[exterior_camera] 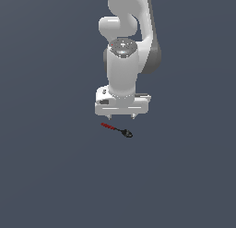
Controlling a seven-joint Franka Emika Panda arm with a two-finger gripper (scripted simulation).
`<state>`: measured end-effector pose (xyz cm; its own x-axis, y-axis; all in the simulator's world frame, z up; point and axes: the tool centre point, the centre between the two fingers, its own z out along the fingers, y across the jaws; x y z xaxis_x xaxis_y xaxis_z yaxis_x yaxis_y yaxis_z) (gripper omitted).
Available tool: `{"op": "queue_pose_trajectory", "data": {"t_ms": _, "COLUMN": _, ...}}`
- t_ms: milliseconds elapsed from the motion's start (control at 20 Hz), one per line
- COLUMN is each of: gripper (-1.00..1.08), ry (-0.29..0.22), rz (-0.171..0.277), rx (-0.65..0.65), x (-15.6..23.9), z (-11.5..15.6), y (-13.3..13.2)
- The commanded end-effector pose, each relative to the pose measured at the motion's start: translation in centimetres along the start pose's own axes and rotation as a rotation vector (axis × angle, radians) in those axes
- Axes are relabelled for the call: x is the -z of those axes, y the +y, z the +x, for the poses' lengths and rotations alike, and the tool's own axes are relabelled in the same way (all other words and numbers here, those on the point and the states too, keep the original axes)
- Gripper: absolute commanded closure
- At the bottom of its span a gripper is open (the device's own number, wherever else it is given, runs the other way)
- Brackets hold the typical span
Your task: Pick up the object and move it to a goal position.
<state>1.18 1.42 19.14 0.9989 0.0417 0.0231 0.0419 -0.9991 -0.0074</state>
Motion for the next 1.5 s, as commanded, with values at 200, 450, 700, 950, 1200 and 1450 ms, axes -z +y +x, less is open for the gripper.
{"op": "queue_pose_trajectory", "data": {"t_ms": 200, "gripper": -0.92, "ry": 0.007, "rz": 0.010, "rx": -0.016, "x": 0.1, "z": 0.0, "y": -0.1}}
{"op": "queue_pose_trajectory", "data": {"t_ms": 450, "gripper": -0.92, "ry": 0.018, "rz": 0.026, "rx": -0.048, "x": 0.3, "z": 0.1, "y": -0.2}}
{"op": "queue_pose_trajectory", "data": {"t_ms": 700, "gripper": -0.92, "ry": 0.017, "rz": 0.024, "rx": -0.035, "x": 0.1, "z": 0.1, "y": -0.2}}
{"op": "queue_pose_trajectory", "data": {"t_ms": 950, "gripper": -0.92, "ry": 0.015, "rz": 0.020, "rx": 0.011, "x": -0.4, "z": 0.0, "y": 0.0}}
{"op": "queue_pose_trajectory", "data": {"t_ms": 1200, "gripper": -0.92, "ry": 0.012, "rz": 0.014, "rx": 0.088, "x": -1.3, "z": -0.2, "y": 0.3}}
{"op": "queue_pose_trajectory", "data": {"t_ms": 1450, "gripper": -0.92, "ry": 0.008, "rz": 0.007, "rx": 0.198, "x": -2.6, "z": -0.5, "y": 0.7}}
